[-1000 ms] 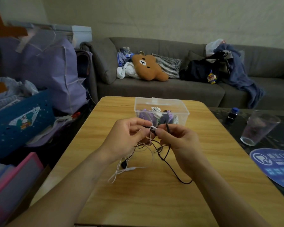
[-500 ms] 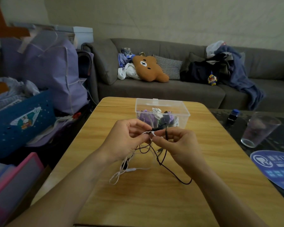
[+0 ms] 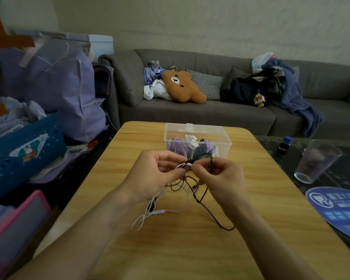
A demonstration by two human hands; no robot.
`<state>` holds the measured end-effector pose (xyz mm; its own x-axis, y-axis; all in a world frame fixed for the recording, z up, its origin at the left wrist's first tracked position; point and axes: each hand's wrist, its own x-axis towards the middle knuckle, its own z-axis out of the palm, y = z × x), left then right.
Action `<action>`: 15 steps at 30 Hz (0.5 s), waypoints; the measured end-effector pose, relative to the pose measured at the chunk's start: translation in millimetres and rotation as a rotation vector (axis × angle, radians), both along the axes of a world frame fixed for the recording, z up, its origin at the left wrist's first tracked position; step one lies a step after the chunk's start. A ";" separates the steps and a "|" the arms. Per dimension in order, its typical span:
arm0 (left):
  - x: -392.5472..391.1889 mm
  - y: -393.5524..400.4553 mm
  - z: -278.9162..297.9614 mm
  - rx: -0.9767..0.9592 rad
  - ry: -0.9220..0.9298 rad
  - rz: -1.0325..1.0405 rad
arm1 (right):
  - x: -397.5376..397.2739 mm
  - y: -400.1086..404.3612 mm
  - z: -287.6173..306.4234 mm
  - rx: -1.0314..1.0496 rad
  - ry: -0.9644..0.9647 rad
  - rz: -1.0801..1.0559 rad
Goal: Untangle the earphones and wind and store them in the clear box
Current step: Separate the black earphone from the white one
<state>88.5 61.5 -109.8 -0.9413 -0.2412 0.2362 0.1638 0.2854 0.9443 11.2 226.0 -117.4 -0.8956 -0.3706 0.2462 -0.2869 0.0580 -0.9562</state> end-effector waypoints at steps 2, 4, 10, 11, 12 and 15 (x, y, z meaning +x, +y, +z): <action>0.2 -0.1 0.1 0.000 -0.007 -0.041 | -0.4 0.0 -0.1 -0.002 0.014 -0.006; 0.5 0.2 0.0 0.009 -0.007 -0.050 | -0.9 1.2 -0.1 -0.006 0.009 0.004; -0.7 1.5 -1.6 0.040 0.004 -0.047 | -0.6 1.4 -0.8 0.069 0.039 0.053; -1.0 3.1 -2.1 0.039 0.000 -0.052 | -0.2 0.1 -1.9 0.079 0.054 0.038; -1.1 4.9 -2.0 0.041 -0.007 -0.056 | -0.3 -1.3 -3.5 0.082 0.065 0.022; -2.8 7.2 -3.0 0.068 -0.023 -0.051 | 0.3 -3.9 -6.5 0.065 0.064 0.017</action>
<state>85.7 68.6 -112.8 -0.9577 -0.2076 0.1994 0.1549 0.2124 0.9648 11.5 222.1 -123.9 -0.8723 -0.4026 0.2775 -0.3486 0.1140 -0.9303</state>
